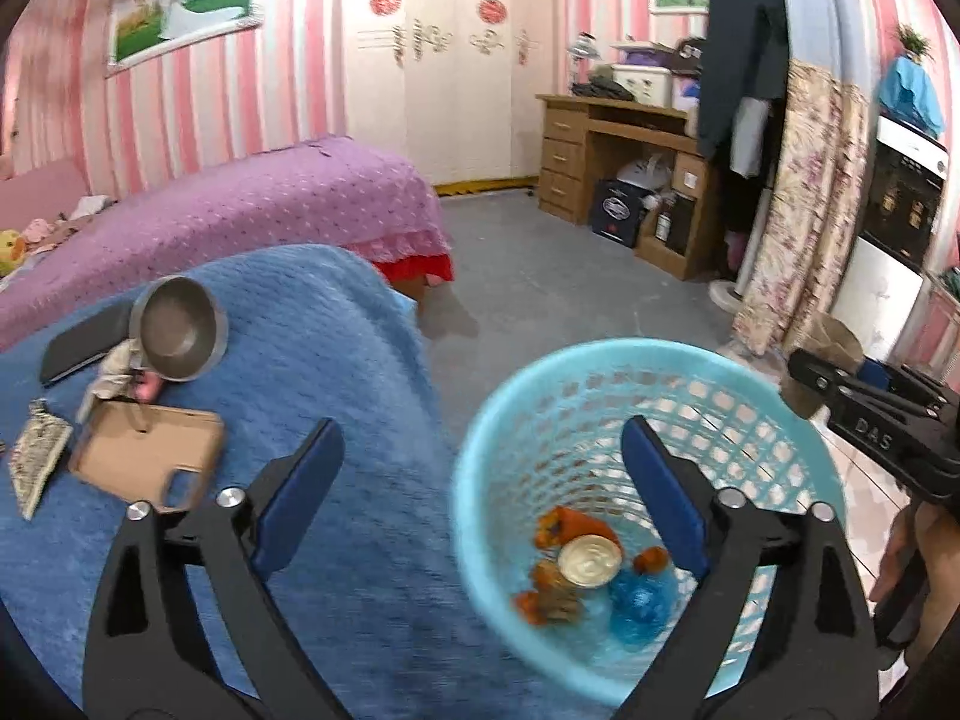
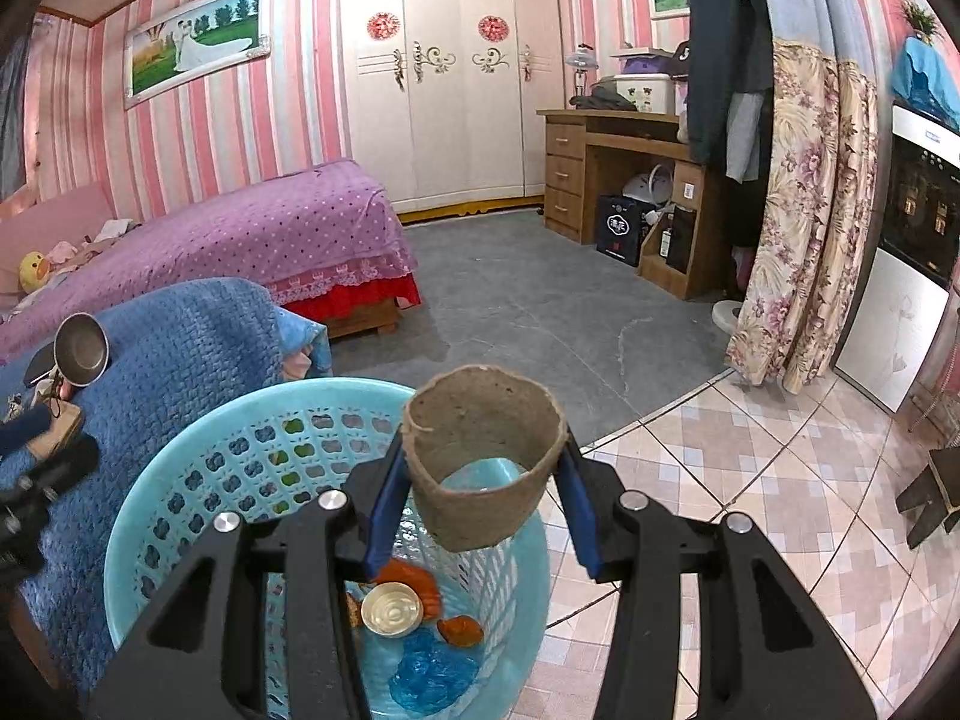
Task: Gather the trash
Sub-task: 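Open both tools to drop the paper and cup into the basket, then return both tools to the blanket above the remaining brown paper pieces, then grasp the brown paper cup with the left tool while the right tool grasps the printed snack wrapper, then carry the paper cup and snack wrapper over the blue basket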
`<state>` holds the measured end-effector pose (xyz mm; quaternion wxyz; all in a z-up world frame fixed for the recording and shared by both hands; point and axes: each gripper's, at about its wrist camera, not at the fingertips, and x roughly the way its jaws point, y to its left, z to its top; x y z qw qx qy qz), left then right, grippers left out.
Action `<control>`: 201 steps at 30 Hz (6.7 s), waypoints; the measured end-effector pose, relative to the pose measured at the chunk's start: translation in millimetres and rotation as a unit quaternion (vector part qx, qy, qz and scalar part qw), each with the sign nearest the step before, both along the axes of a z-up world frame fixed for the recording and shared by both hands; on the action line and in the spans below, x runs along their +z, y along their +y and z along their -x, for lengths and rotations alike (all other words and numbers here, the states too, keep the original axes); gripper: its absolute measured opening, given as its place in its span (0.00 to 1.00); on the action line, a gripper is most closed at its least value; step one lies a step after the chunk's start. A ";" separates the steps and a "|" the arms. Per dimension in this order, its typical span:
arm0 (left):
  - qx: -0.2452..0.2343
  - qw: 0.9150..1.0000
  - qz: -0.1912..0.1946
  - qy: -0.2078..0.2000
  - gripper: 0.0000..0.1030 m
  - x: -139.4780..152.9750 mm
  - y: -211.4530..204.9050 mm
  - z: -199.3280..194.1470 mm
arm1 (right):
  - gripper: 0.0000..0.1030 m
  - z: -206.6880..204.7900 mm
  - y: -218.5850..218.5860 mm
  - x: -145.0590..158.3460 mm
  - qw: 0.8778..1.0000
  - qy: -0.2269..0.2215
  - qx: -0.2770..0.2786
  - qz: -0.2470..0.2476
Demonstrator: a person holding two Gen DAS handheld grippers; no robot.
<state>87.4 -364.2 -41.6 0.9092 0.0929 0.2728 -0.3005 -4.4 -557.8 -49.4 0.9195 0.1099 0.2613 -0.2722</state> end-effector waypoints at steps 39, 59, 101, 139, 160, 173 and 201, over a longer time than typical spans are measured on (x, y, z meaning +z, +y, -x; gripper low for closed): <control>0.182 0.983 0.017 -0.023 0.95 43.0 267.3 -55.5 | 0.95 -84.1 163.3 29.2 0.994 0.002 0.100 0.035; 0.266 0.964 0.019 0.001 0.95 34.0 388.7 -99.8 | 0.95 -151.9 313.7 49.7 0.976 -0.008 0.213 0.040; 0.332 0.937 -0.020 0.110 0.94 -38.6 474.5 -181.1 | 0.95 -206.8 328.4 15.8 0.976 0.032 0.214 0.007; 0.371 0.926 -0.009 0.067 0.40 -3.8 495.7 -139.8 | 0.95 -209.3 399.4 10.7 0.948 0.039 0.314 0.037; 0.401 0.913 0.008 0.066 0.40 -1.6 519.7 -147.7 | 0.59 -301.2 446.6 -10.7 0.931 0.118 0.339 0.062; 0.389 0.920 0.010 0.041 0.40 16.3 500.3 -139.2 | 0.13 -269.0 432.7 12.4 0.934 0.074 0.336 0.092; 0.221 0.975 0.015 0.027 0.40 17.8 302.2 -99.3 | 0.13 -117.6 215.4 35.1 0.983 0.069 0.155 0.067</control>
